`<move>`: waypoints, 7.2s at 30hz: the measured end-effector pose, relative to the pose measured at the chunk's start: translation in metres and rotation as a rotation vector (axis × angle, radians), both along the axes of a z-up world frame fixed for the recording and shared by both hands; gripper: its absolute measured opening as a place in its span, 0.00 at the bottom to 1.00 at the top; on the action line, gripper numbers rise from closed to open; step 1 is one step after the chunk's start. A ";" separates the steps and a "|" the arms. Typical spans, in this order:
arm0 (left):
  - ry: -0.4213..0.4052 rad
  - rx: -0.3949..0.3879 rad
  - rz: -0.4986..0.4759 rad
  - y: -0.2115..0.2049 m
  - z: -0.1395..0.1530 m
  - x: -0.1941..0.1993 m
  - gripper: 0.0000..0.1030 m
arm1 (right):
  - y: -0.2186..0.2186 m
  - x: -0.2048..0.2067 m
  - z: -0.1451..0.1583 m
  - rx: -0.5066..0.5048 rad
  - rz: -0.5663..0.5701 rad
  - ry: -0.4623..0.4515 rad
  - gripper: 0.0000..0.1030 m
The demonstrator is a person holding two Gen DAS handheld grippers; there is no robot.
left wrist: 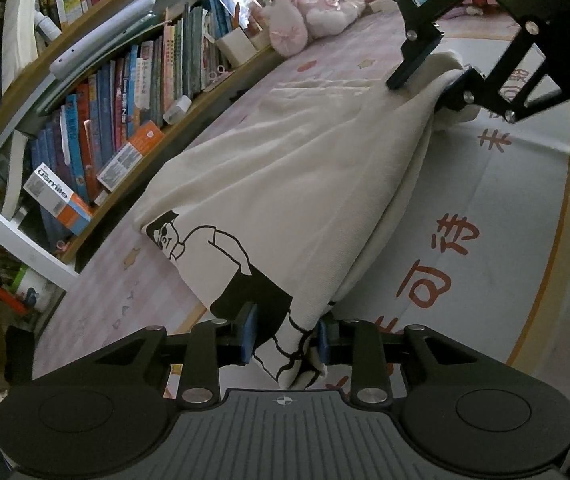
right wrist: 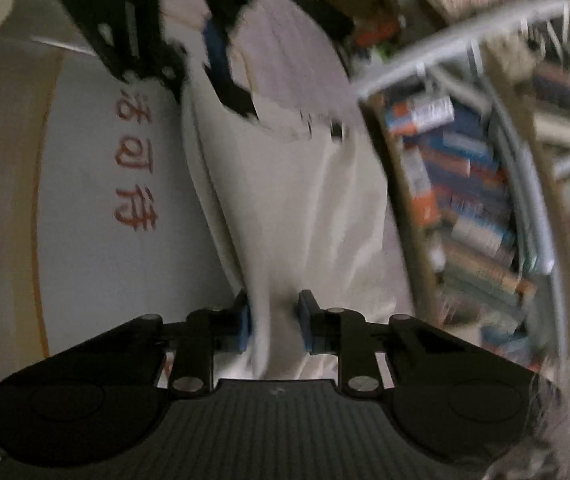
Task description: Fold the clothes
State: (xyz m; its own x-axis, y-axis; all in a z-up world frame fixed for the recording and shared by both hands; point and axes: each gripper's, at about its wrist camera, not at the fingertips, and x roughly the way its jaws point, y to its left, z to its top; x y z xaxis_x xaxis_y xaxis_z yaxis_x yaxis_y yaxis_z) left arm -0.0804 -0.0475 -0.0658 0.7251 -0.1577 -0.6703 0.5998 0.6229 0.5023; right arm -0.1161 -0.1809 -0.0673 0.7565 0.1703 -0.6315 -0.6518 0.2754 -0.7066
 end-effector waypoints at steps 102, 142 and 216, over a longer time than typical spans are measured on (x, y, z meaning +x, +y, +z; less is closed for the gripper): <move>0.496 -0.986 0.555 0.111 -0.008 0.166 0.39 | -0.126 0.161 0.038 1.275 -0.940 0.521 0.02; 0.461 -1.258 0.684 0.136 0.006 0.193 0.07 | -0.120 0.189 0.004 1.234 -1.001 0.527 0.02; 0.363 -0.806 0.859 0.103 0.004 0.113 0.79 | -0.099 0.127 0.024 1.096 -1.119 0.609 0.74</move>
